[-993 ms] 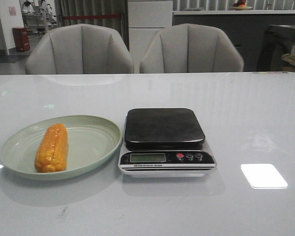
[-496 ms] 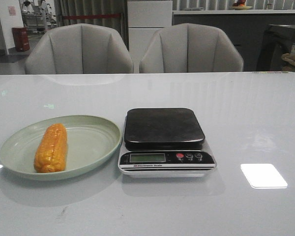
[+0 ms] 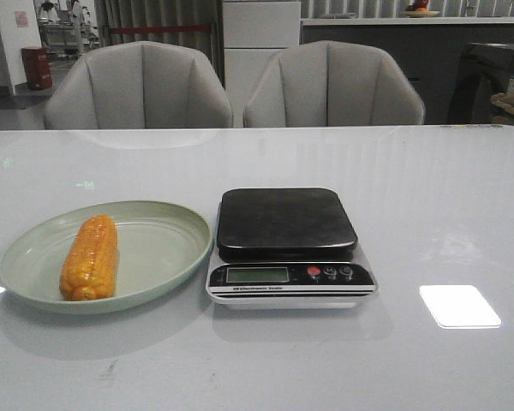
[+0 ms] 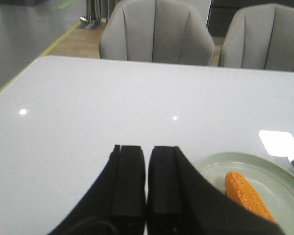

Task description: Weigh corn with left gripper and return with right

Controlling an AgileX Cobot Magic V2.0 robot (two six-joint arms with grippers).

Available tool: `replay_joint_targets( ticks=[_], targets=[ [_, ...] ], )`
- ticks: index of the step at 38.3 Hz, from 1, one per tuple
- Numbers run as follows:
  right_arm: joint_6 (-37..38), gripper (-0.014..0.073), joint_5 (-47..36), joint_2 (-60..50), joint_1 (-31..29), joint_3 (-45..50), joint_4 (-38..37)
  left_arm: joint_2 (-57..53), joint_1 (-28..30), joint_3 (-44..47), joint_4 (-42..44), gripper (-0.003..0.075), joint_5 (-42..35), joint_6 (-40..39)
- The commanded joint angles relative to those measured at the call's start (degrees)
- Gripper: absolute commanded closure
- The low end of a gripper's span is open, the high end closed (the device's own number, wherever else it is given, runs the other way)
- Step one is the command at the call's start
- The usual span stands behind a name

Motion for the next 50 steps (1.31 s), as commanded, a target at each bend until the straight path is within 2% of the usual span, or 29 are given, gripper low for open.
replay_joint_targets(
  ticks=[1,9,16,19,25,27,29,40,50],
  targets=[
    [-0.65,0.0440,-4.81,-1.13,-0.28,0.61,-0.48,2.66,-0.03,-2.08,-0.55,0.0607,-3.56,-0.51],
    [-0.65,0.0440,-4.81,-1.13,-0.28,0.61,-0.48,3.32,-0.29,-2.07,-0.91,0.0607,-2.79,-0.51],
    [-0.65,0.0440,-4.81,-1.13,-0.28,0.61,-0.48,4.31,-3.22,-2.07,-0.89,0.0591,-1.90,-0.51],
    [-0.65,0.0440,-4.81,-1.13,-0.28,0.61,-0.48,5.25,-4.88,-2.07,0.60,0.0512,-2.01,-0.51],
    [-0.65,0.0440,-4.81,-1.13,-0.28,0.61,-0.48,7.17,-8.45,-2.07,2.21,0.0227,-2.13,-0.51],
    [-0.65,0.0440,-4.81,-1.13,-0.28,0.61,-0.48,8.12,-9.48,-2.30,1.78,0.0160,-2.13,-0.51],
    [-0.65,0.0440,-4.81,-1.13,-0.28,0.61,-0.48,9.67,-10.55,-2.82,1.09,0.0125,-1.87,-0.51],
    [-0.65,0.0440,-4.81,-1.13,-0.28,0.61,-0.48,25.61,-17.20,-11.38,-4.96,0.0124,-0.98,-0.51],
    [-0.65,0.0440,-4.81,-1.13,-0.28,0.61,-0.48,45.79,-20.29,-23.86,-8.31,0.0124,6.55,-0.51]
  ],
)
